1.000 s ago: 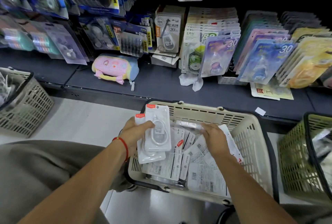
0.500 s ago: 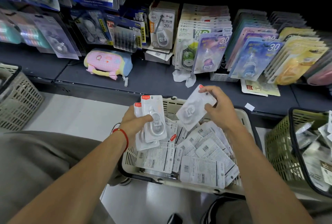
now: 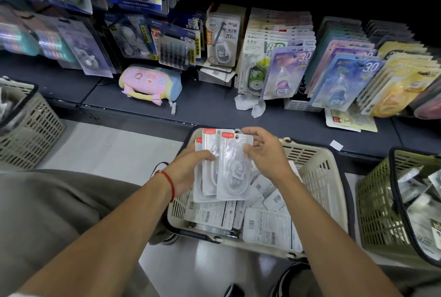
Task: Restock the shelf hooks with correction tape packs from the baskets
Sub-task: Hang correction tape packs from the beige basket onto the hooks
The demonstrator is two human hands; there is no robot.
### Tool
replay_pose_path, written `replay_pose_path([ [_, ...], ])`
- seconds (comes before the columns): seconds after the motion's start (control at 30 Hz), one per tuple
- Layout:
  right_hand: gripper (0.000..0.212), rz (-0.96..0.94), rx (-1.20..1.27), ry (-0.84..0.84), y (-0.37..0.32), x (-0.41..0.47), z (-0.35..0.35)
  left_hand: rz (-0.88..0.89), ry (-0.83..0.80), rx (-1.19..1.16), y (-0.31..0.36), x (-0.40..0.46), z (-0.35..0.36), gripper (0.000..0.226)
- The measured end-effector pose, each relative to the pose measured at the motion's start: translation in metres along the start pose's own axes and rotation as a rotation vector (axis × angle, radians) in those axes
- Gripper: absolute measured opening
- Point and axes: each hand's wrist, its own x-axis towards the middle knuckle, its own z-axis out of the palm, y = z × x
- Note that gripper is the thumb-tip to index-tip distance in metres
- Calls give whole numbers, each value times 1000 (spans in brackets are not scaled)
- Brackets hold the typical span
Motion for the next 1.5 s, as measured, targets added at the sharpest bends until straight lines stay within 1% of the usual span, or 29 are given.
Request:
replay_pose_path([
  [0.07, 33, 34, 16, 11, 2, -1, 7, 19, -16, 27, -1, -2, 4, 64],
  [0.13, 30, 52, 47, 16, 2, -2, 16, 28, 46, 82, -5, -1, 9, 67],
  [0.2, 27, 63, 55, 73, 5, -3, 22, 44, 158, 83, -9, 1, 8, 62],
  [0.23, 22, 73, 17, 99, 8, -4, 22, 43, 232, 65, -9, 2, 5, 61],
  [0.27, 15, 84, -75, 84, 15, -6, 20, 38, 311, 52, -9, 3, 0, 62],
  [0.3, 10, 99, -212, 0, 23, -8, 17, 31, 381, 56, -8, 3, -6, 65],
  [0.33, 9, 129, -353, -142, 32, -13, 16, 27, 432, 67, -7, 4, -11, 68],
  [0.37, 13, 178, -466, -308, 41, -19, 18, 29, 464, 71, -7, 4, -14, 68],
  [0.4, 23, 222, -567, -456, 48, -26, 23, 35, 486, 69, -7, 4, -16, 68],
  [0.43, 34, 237, -661, -554, 55, -33, 30, 40, 500, 68, -7, 4, -16, 66],
  [0.47, 42, 226, -736, -599, 60, -40, 37, 44, 506, 81, -7, 4, -16, 66],
  [0.53, 46, 176, -748, -571, 65, -48, 48, 51, 493, 143, -7, 3, -15, 67],
  [0.6, 39, 172, -610, -512, 60, -44, 43, 72, 488, 200, -5, 3, -15, 73],
  [0.67, 26, 234, -431, -460, 47, -33, 25, 95, 482, 223, -4, 4, -16, 77],
  [0.7, 24, 283, -333, -434, 39, -28, 15, 101, 467, 235, -3, 4, -16, 78],
  [0.73, 27, 321, -260, -408, 30, -23, 4, 105, 445, 248, -3, 4, -15, 78],
  [0.8, 33, 344, -181, -358, 14, -17, -15, 110, 399, 253, -4, 4, -13, 78],
  [0.87, 23, 326, -136, -315, 3, -13, -31, 116, 355, 256, -6, 5, -10, 77],
  [0.9, 15, 330, -100, -310, 0, -11, -38, 120, 334, 259, -6, 5, -8, 76],
  [0.93, 13, 343, -54, -325, -3, -10, -45, 124, 317, 262, -6, 5, -6, 75],
  [1.0, 15, 363, 15, -405, -9, -7, -59, 134, 296, 259, -4, 5, -3, 74],
  [1.07, 11, 312, -52, -458, -16, -5, -70, 144, 286, 248, -1, 4, -1, 73],
  [1.13, 12, 229, -210, -402, -26, 0, -79, 153, 281, 231, 2, 3, 0, 73],
  [1.2, 30, 102, -425, -280, -41, 9, -89, 164, 270, 214, 6, 2, 3, 75],
  [1.27, 48, 1, -562, -229, -63, 17, -97, 184, 235, 201, 11, 1, 9, 76],
  [1.3, 51, -28, -563, -224, -76, 21, -101, 202, 212, 187, 14, 0, 13, 76],
  [1.33, 49, -34, -509, -224, -87, 25, -106, 226, 194, 164, 17, -2, 19, 74],
  [1.43, 32, 19, -275, -212, -113, 35, -110, 310, 133, 81, 32, -8, 38, 65],
  [1.5, 29, 27, -210, -193, -124, 37, -107, 354, 72, -7, 44, -13, 51, 65],
])
